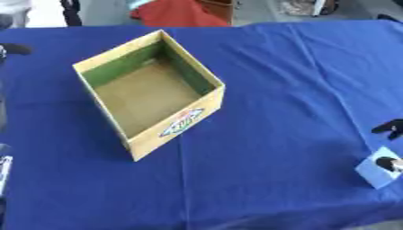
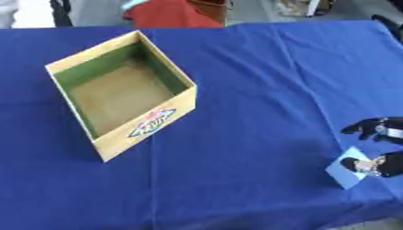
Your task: Pick up objects on the table and place them in the box.
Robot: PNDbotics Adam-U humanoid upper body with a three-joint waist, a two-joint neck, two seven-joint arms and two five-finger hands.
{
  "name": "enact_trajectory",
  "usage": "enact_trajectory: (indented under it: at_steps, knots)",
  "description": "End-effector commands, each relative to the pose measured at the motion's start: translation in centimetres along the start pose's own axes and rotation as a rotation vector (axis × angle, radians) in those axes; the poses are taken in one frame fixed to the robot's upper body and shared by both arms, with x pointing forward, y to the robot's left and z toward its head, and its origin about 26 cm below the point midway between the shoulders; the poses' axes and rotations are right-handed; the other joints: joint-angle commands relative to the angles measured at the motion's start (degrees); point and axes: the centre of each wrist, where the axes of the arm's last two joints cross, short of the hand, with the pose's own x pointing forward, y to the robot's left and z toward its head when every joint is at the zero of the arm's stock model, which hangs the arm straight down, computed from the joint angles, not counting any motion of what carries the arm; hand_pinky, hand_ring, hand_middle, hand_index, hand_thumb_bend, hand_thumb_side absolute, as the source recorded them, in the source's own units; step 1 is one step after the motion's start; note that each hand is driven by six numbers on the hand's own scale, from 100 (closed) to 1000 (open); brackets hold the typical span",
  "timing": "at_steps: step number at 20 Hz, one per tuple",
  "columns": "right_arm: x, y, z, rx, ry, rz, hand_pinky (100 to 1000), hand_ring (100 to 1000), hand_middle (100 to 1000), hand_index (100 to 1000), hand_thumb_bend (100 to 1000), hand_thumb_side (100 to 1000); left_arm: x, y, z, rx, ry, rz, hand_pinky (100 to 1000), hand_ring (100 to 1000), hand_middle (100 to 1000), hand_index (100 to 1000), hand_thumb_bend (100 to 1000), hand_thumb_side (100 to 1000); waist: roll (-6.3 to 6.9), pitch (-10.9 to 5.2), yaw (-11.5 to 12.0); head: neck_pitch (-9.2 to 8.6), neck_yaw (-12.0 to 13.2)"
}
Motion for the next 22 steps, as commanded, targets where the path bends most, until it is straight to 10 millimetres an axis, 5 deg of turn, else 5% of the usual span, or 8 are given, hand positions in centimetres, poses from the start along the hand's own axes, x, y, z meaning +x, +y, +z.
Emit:
enact_trajectory:
  at_steps: [1, 15, 22]
  knots:
    - [-0.5, -0.5, 0.4, 0.0, 0.037, 0.026, 867, 902, 934, 977, 350, 721, 0.5, 0.1, -0.5, -0.013, -0.023, -0.002, 603, 813, 685, 750, 170, 940, 0.03, -0.52, 0.0, -0.01, -0.2]
    - [-1.3, 0.7, -0.4, 0.035, 0.04, -0.01, 850, 885, 917, 959, 356, 751, 0.5, 0.0, -0.5, -0.012, -0.019, 0.004, 601, 814, 681, 749, 172, 943, 0.15, -0.33, 0.2, -0.28, -0.3]
    - [-1.2, 1.5, -1.1, 0.04, 0.023, -0.024, 748, 820, 878, 914, 325, 703, 0.5, -0.1, -0.5, -0.011, -0.016, 0.006, 601, 814, 680, 747, 172, 943, 0.21, -0.25, 0.5, -0.35, -0.4]
